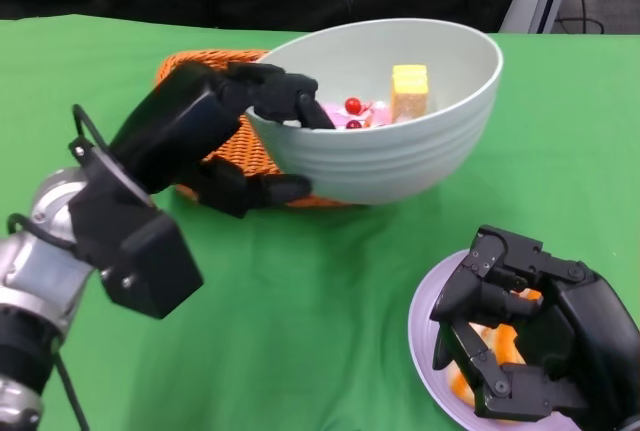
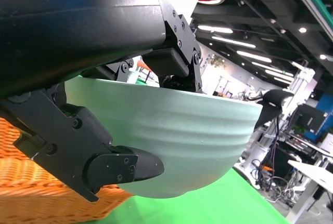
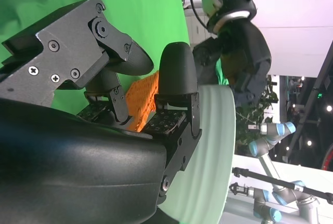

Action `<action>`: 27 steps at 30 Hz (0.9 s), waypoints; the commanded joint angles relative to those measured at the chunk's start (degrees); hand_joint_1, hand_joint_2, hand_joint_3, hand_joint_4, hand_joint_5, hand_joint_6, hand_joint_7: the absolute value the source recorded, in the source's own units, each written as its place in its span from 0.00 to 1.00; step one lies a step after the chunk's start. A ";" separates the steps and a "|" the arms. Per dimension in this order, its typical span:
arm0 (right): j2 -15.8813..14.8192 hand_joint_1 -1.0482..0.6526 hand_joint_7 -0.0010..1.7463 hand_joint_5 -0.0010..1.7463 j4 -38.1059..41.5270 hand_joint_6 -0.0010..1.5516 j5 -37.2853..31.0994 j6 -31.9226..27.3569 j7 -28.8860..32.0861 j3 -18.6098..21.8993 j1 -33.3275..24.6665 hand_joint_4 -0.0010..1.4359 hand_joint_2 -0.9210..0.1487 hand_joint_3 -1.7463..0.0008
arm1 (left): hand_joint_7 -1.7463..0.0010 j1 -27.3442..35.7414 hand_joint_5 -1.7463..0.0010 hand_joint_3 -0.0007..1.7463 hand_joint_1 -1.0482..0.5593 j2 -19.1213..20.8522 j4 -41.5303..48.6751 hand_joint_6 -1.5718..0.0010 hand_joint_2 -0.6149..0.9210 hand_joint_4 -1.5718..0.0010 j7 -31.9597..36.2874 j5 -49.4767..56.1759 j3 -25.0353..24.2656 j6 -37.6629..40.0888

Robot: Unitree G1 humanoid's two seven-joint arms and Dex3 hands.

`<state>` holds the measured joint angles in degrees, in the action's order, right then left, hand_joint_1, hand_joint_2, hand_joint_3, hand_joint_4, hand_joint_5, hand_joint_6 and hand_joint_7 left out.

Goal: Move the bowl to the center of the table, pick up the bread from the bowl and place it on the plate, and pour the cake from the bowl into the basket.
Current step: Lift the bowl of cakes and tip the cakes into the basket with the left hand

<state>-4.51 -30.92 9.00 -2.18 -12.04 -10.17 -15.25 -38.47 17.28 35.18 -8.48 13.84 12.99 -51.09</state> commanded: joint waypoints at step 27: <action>-0.41 0.58 0.77 0.91 2.76 0.45 -2.28 5.12 -0.57 -1.97 -0.99 0.50 0.40 0.33 | 0.13 -8.79 0.00 0.51 0.49 -16.24 15.23 0.61 0.84 0.55 -7.25 -19.36 -15.11 24.29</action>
<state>-4.57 -28.29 7.36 2.01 -12.73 -12.13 -15.91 -44.71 0.89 50.14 -14.90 -3.69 -0.74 -27.25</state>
